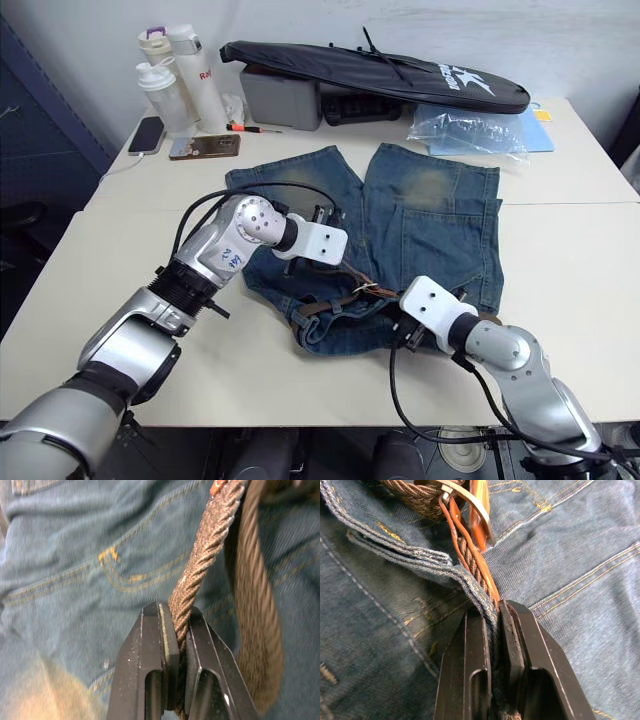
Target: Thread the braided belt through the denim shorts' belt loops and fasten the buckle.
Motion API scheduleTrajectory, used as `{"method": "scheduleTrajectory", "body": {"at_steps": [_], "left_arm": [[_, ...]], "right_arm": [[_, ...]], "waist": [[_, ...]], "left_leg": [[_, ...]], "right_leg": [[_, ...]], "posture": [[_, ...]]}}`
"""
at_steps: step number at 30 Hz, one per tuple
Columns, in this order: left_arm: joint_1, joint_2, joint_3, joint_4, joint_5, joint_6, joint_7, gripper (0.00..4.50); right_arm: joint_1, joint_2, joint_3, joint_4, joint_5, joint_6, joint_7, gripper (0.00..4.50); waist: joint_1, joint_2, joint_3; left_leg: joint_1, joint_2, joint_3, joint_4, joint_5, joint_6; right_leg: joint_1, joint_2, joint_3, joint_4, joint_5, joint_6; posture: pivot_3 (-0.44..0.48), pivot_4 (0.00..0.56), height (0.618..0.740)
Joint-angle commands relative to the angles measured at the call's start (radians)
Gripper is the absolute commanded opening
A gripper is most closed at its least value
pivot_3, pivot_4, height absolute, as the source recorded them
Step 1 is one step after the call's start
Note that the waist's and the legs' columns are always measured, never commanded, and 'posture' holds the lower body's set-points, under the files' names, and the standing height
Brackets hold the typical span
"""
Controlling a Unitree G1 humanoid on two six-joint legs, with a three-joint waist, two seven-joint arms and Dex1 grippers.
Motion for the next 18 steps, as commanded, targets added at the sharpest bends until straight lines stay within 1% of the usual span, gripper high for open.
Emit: {"method": "scheduleTrajectory", "body": {"at_steps": [1, 7, 15, 18], "left_arm": [[-0.007, -0.018, 0.014, -0.069, -0.037, 0.043, -0.058, 0.0], [0.023, -0.055, 0.008, -0.148, -0.051, 0.129, -0.094, 0.0], [0.045, -0.046, -0.003, -0.183, -0.048, 0.151, -0.141, 0.0], [0.05, -0.067, -0.006, -0.186, -0.053, 0.17, -0.144, 0.0]], "right_arm": [[-0.018, -0.001, 0.009, -0.044, -0.012, 0.002, -0.004, 0.09], [-0.014, 0.005, 0.003, -0.037, -0.007, 0.008, -0.004, 0.09], [-0.014, 0.006, 0.014, -0.039, -0.004, 0.01, 0.003, 0.09], [-0.003, -0.004, 0.037, -0.039, -0.022, -0.01, 0.008, 0.09]], "waist": [[-0.001, 0.0, 0.0], [-0.001, 0.0, 0.0], [-0.001, 0.0, 0.0], [-0.001, 0.0, 0.0]], "left_leg": [[0.0, 0.0, 0.0, 0.0, 0.0, 0.0], [0.0, 0.0, 0.0, 0.0, 0.0, 0.0], [0.0, 0.0, 0.0, 0.0, 0.0, 0.0], [0.0, 0.0, 0.0, 0.0, 0.0, 0.0]], "right_leg": [[0.0, 0.0, 0.0, 0.0, 0.0, 0.0], [0.0, 0.0, 0.0, 0.0, 0.0, 0.0], [0.0, 0.0, 0.0, 0.0, 0.0, 0.0], [0.0, 0.0, 0.0, 0.0, 0.0, 0.0]], "posture": [[0.0, 0.15, 0.656], [0.0, 0.15, 0.656], [0.0, 0.15, 0.656], [0.0, 0.15, 0.656]]}}
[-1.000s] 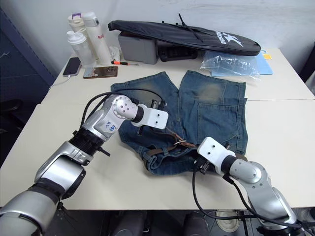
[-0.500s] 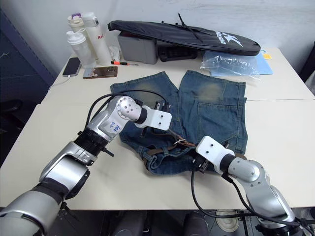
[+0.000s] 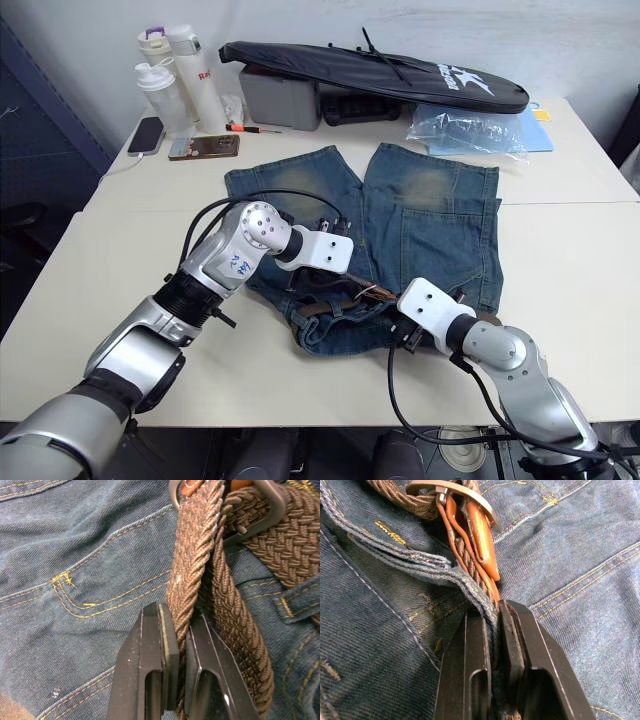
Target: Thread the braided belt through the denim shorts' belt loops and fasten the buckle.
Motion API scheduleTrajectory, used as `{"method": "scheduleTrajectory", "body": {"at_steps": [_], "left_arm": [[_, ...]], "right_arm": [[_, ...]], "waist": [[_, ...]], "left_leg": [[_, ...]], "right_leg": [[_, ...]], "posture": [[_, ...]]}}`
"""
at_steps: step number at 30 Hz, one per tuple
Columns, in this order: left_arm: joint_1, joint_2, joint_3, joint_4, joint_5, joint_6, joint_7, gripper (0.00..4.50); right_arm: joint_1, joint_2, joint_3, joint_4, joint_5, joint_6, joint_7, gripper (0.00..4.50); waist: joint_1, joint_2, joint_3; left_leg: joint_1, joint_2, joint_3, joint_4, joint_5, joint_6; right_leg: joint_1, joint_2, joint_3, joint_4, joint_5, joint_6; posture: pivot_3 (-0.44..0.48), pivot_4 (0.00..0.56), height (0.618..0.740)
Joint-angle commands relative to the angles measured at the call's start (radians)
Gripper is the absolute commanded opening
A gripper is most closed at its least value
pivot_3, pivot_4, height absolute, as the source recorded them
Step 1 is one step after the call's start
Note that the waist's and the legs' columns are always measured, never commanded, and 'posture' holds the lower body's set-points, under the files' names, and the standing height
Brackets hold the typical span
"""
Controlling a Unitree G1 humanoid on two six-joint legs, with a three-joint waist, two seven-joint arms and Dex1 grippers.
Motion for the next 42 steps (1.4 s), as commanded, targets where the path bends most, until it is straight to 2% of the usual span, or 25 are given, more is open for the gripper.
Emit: {"method": "scheduleTrajectory", "body": {"at_steps": [1, 8, 20, 23, 25, 26, 32, 42], "left_arm": [[0.007, -0.049, -0.008, -0.066, -0.042, 0.015, -0.015, 0.0], [0.039, -0.121, -0.009, -0.126, -0.064, 0.128, -0.021, 0.0], [0.06, -0.099, -0.017, -0.155, -0.063, 0.152, -0.055, 0.0], [0.061, -0.102, -0.016, -0.157, -0.063, 0.158, -0.054, 0.0], [0.062, -0.103, -0.016, -0.157, -0.064, 0.16, -0.054, 0.0], [0.063, -0.103, -0.016, -0.157, -0.064, 0.161, -0.054, 0.0], [0.064, -0.101, -0.028, -0.154, -0.069, 0.16, -0.048, 0.0], [0.055, -0.098, -0.044, -0.142, -0.081, 0.153, -0.04, 0.0]], "right_arm": [[0.003, -0.008, 0.03, -0.034, -0.024, -0.034, 0.003, 0.09], [0.019, -0.008, 0.035, -0.042, -0.04, -0.041, 0.009, 0.09], [0.018, -0.008, 0.035, -0.047, -0.035, -0.034, 0.039, 0.09], [0.018, 0.009, 0.006, -0.062, 0.014, 0.001, 0.054, 0.09], [0.015, 0.009, -0.022, -0.081, 0.043, 0.03, 0.067, 1.02], [0.013, 0.005, -0.031, -0.088, 0.053, 0.041, 0.074, 1.34], [0.027, -0.045, -0.168, -0.167, 0.17, 0.146, 0.136, 4.38], [0.021, -0.102, -0.364, -0.287, 0.485, 0.444, 0.217, 4.46]], "waist": [[0.0, 0.0, 0.0], [0.003, 0.0, 0.0], [0.003, 0.0, 0.0], [0.003, 0.0, 0.0], [0.004, 0.0, 0.0], [0.005, 0.0, 0.0], [0.004, -0.001, 0.0], [0.006, -0.004, 0.002]], "left_leg": [[0.0, 0.0, 0.0, 0.0, 0.0, 0.0], [0.0, 0.0, 0.0, 0.0, 0.0, 0.0], [0.0, 0.0, 0.0, 0.0, 0.0, 0.0], [0.0, 0.0, 0.0, 0.0, 0.0, 0.0], [0.0, 0.0, 0.0, 0.0, 0.0, 0.0], [0.0, 0.0, 0.0, 0.0, 0.0, 0.0], [0.0, 0.0, 0.0, 0.0, 0.0, 0.0], [0.0, 0.0, -0.001, 0.0, 0.0, 0.001]], "right_leg": [[0.0, 0.0, 0.0, 0.0, 0.0, 0.0], [0.0, 0.0, 0.0, 0.0, 0.0, 0.0], [0.001, 0.0, 0.0, 0.0, 0.0, 0.0], [0.001, 0.0, 0.0, 0.0, 0.0, 0.0], [0.001, 0.0, 0.0, 0.0, 0.0, 0.0], [0.001, 0.0, 0.0, 0.0, 0.0, 0.0], [0.001, 0.0, 0.0, -0.001, 0.0, 0.0], [0.001, 0.0, 0.0, -0.002, 0.0, 0.0]], "posture": [[0.0, 0.15, 0.656], [0.0, 0.15, 0.656], [0.0, 0.15, 0.656], [0.0, 0.15, 0.656], [0.0, 0.15, 0.656], [0.0, 0.15, 0.656], [0.0, 0.15, 0.656], [0.0, 0.15, 0.656]]}}
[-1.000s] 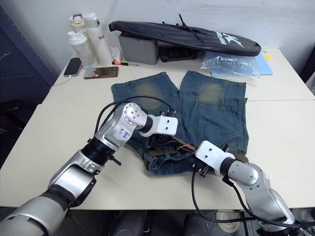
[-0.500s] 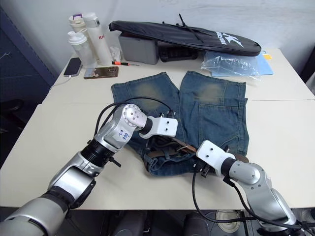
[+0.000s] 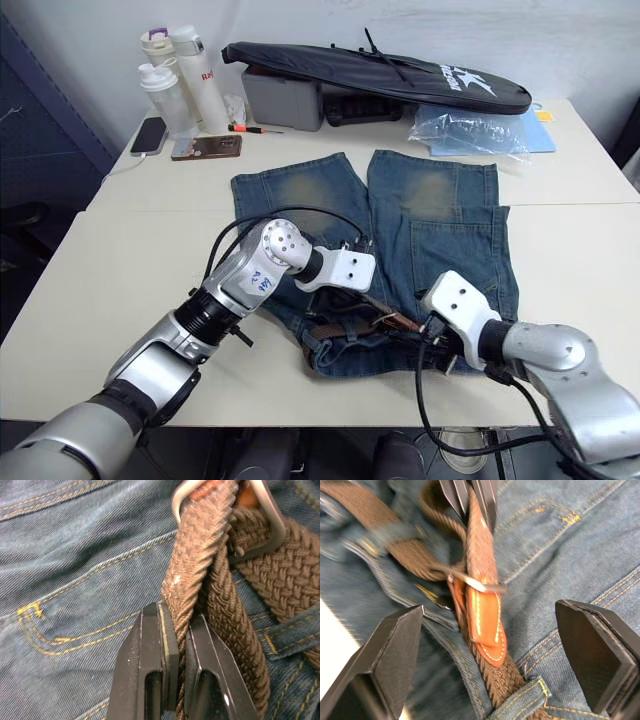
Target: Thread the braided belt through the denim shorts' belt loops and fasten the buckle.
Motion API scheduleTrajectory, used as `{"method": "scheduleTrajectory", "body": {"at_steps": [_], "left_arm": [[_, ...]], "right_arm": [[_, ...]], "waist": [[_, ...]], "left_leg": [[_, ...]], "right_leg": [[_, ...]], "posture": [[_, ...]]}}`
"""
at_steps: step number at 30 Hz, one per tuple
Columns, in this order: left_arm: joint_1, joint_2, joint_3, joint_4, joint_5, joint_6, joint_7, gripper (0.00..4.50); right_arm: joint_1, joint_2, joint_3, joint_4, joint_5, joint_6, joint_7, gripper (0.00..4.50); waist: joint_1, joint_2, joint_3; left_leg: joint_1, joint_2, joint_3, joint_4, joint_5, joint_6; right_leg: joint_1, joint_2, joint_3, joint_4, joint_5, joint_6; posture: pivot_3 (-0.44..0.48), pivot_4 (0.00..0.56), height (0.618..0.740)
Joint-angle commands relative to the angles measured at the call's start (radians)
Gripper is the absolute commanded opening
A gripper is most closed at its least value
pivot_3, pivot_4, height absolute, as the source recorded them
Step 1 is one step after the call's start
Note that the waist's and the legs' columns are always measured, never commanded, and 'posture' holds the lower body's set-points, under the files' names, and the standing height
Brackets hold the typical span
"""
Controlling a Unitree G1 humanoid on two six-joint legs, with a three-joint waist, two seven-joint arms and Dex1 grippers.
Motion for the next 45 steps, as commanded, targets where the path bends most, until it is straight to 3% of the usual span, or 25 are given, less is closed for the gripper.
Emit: {"method": "scheduleTrajectory", "body": {"at_steps": [1, 10, 15, 20, 27, 37, 45], "left_arm": [[-0.008, -0.009, -0.006, -0.029, -0.023, -0.015, 0.0, 0.0], [-0.01, -0.019, -0.001, -0.021, -0.023, 0.006, 0.029, 0.0], [-0.017, -0.023, 0.025, -0.038, -0.056, 0.082, 0.018, 2.09], [-0.027, 0.015, 0.044, -0.099, -0.107, 0.158, -0.038, 4.45], [-0.045, 0.144, 0.099, -0.249, -0.254, 0.329, -0.182, 4.48], [-0.068, 0.221, 0.19, -0.31, -0.432, 0.514, -0.214, 4.48], [0.016, 0.369, 0.341, -0.395, -0.604, 0.665, -0.201, 4.48]], "right_arm": [[-0.019, -0.02, -0.083, -0.063, 0.107, 0.078, 0.007, 4.46], [-0.014, -0.141, -0.194, -0.021, 0.172, 0.083, 0.014, 4.46], [-0.007, -0.171, -0.182, -0.013, 0.182, 0.064, 0.01, 4.5], [0.004, -0.194, -0.165, -0.009, 0.183, 0.041, 0.008, 4.5], [0.002, -0.198, -0.149, -0.014, 0.2, 0.039, -0.003, 4.5], [-0.019, -0.237, -0.1, -0.016, 0.169, 0.019, -0.015, 4.5], [-0.047, -0.261, -0.037, -0.005, 0.161, -0.017, -0.01, 4.5]], "waist": [[0.0, 0.0, 0.0], [0.001, -0.001, 0.001], [0.001, -0.002, 0.001], [0.0, -0.002, 0.001], [-0.002, -0.002, 0.001], [-0.001, -0.001, 0.001], [-0.01, 0.0, 0.0]], "left_leg": [[0.0, 0.0, 0.0, 0.0, 0.0, 0.0], [0.0, 0.0, 0.0, 0.0, 0.0, 0.0], [0.0, 0.0, 0.0, 0.0, 0.0, 0.001], [0.0, 0.0, 0.0, -0.001, 0.0, 0.001], [0.0, 0.0, 0.0, -0.001, 0.0, 0.0], [0.0, 0.0, 0.0, -0.001, 0.0, 0.0], [0.001, 0.001, 0.0, -0.002, 0.0, 0.0]], "right_leg": [[0.0, 0.0, 0.0, 0.0, 0.0, 0.0], [0.0, 0.0, 0.0, -0.002, 0.0, 0.0], [0.001, 0.0, 0.0, -0.002, 0.0, 0.0], [0.001, 0.0, 0.0, -0.002, 0.0, 0.0], [0.001, 0.0, 0.0, -0.003, 0.0, 0.0], [0.001, 0.0, 0.0, -0.003, 0.0, 0.0], [0.001, 0.001, 0.0, -0.003, 0.0, 0.0]], "posture": [[0.0, 0.15, 0.656], [0.0, 0.15, 0.656], [0.0, 0.15, 0.656], [0.0, 0.15, 0.656], [0.0, 0.15, 0.656], [0.0, 0.15, 0.656], [0.0, 0.15, 0.656]]}}
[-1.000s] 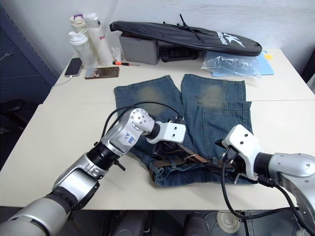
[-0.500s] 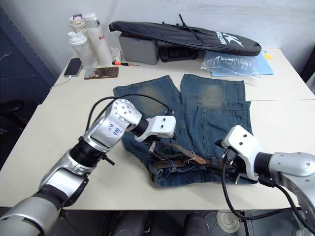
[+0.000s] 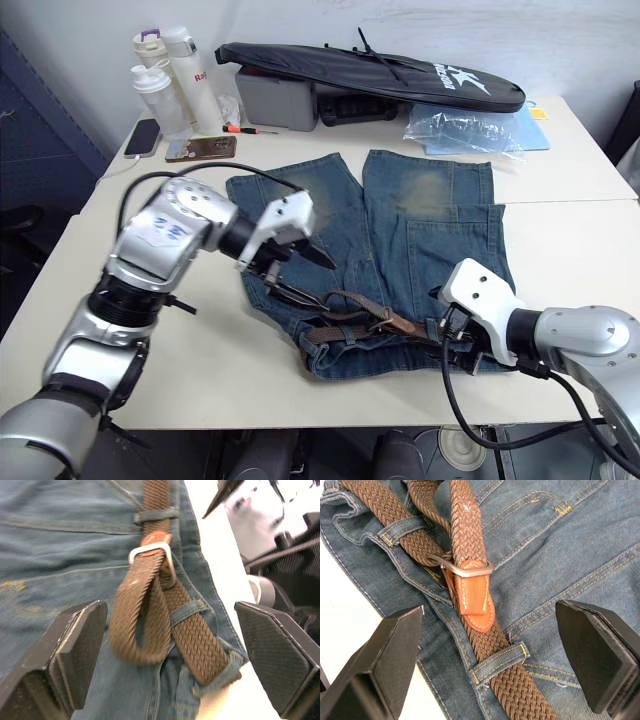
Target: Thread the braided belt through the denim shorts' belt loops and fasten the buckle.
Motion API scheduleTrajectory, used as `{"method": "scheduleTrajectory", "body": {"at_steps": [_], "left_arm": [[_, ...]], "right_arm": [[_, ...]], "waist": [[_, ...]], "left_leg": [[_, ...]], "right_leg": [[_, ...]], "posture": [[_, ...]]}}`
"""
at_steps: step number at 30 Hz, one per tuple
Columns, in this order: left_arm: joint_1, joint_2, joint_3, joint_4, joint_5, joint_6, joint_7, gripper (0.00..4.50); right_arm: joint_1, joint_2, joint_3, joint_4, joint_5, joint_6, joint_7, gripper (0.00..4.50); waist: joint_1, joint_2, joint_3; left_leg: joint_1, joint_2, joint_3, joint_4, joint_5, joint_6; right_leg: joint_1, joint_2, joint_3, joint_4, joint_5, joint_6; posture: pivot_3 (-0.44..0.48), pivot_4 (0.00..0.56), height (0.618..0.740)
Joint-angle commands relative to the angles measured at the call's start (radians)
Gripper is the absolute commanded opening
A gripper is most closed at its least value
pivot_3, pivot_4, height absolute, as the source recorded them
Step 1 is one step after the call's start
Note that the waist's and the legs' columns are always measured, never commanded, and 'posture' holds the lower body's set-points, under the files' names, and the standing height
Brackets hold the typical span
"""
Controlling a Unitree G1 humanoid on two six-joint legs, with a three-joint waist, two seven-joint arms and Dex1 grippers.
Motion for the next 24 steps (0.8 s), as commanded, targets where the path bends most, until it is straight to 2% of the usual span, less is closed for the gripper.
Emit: {"method": "scheduleTrajectory", "body": {"at_steps": [1, 2, 4, 6, 7, 11, 13, 15, 24], "left_arm": [[0.067, 0.069, 0.07, -0.092, -0.09, 0.068, 0.02, 4.48], [0.095, 0.088, 0.071, -0.108, -0.09, 0.07, 0.037, 3.97], [0.135, 0.101, 0.081, -0.12, -0.091, 0.083, 0.091, 3.79], [0.157, 0.089, 0.101, -0.112, -0.097, 0.108, 0.156, 2.84], [0.163, 0.083, 0.109, -0.109, -0.101, 0.117, 0.18, 2.56], [0.204, 0.091, 0.051, -0.166, -0.15, 0.1, 0.166, 0.81], [0.233, 0.114, -0.024, -0.19, -0.106, 0.038, 0.181, 0.05], [0.268, 0.118, -0.084, -0.198, -0.086, -0.008, 0.19, 0.05], [0.248, 0.018, -0.109, -0.154, -0.13, -0.013, 0.255, 0.05]], "right_arm": [[-0.023, -0.015, 0.02, -0.01, -0.002, -0.035, 0.004, 4.5], [-0.027, -0.016, 0.026, -0.008, -0.004, -0.04, 0.005, 4.5], [-0.034, -0.021, 0.035, -0.001, -0.007, -0.05, 0.008, 4.5], [-0.041, -0.025, 0.043, 0.006, -0.01, -0.058, 0.01, 4.5], [-0.043, -0.028, 0.046, 0.008, -0.011, -0.062, 0.01, 4.5], [-0.048, -0.037, 0.054, 0.019, -0.019, -0.075, 0.013, 4.5], [-0.054, -0.039, 0.057, 0.024, -0.021, -0.077, 0.012, 4.5], [-0.057, -0.035, 0.055, 0.025, -0.016, -0.071, 0.004, 4.5], [-0.048, -0.037, 0.047, 0.01, -0.004, -0.038, -0.021, 4.5]], "waist": [[-0.001, 0.0, 0.0], [-0.001, 0.0, 0.0], [-0.001, 0.0, 0.0], [0.004, 0.0, 0.0], [0.008, 0.0, 0.0], [0.009, 0.0, -0.001], [0.009, 0.0, -0.001], [0.008, 0.001, -0.001], [0.013, 0.001, -0.001]], "left_leg": [[0.0, 0.0, 0.0, 0.0, 0.0, 0.0], [0.0, 0.0, 0.0, 0.0, 0.0, 0.0], [0.0, 0.0, 0.0, 0.0, 0.0, 0.0], [0.0, 0.0, 0.0, 0.001, 0.0, 0.0], [0.0, 0.0, 0.0, 0.001, 0.0, 0.0], [0.0, 0.001, 0.0, 0.001, 0.0, 0.0], [0.0, 0.001, 0.0, 0.0, 0.0, 0.0], [0.0, 0.0, 0.0, 0.0, 0.0, 0.0], [0.0, 0.0, 0.0, 0.001, 0.0, 0.0]], "right_leg": [[0.0, 0.0, 0.0, 0.0, 0.0, 0.0], [0.0, 0.0, 0.0, 0.0, 0.0, 0.0], [0.0, 0.0, 0.0, 0.0, 0.0, 0.0], [0.001, -0.001, 0.0, 0.0, 0.0, 0.0], [0.0, -0.001, 0.0, 0.0, 0.0, 0.0], [0.001, -0.001, 0.001, -0.001, 0.0, 0.0], [0.0, -0.001, 0.001, -0.001, 0.0, 0.0], [0.0, -0.001, 0.001, -0.001, 0.0, 0.0], [0.001, -0.001, 0.001, -0.006, 0.0, -0.001]], "posture": [[0.0, 0.15, 0.656], [0.0, 0.15, 0.656], [0.0, 0.15, 0.656], [0.0, 0.15, 0.656], [0.0, 0.15, 0.656], [0.0, 0.15, 0.656], [0.0, 0.15, 0.656], [0.0, 0.15, 0.656], [0.0, 0.15, 0.656]]}}
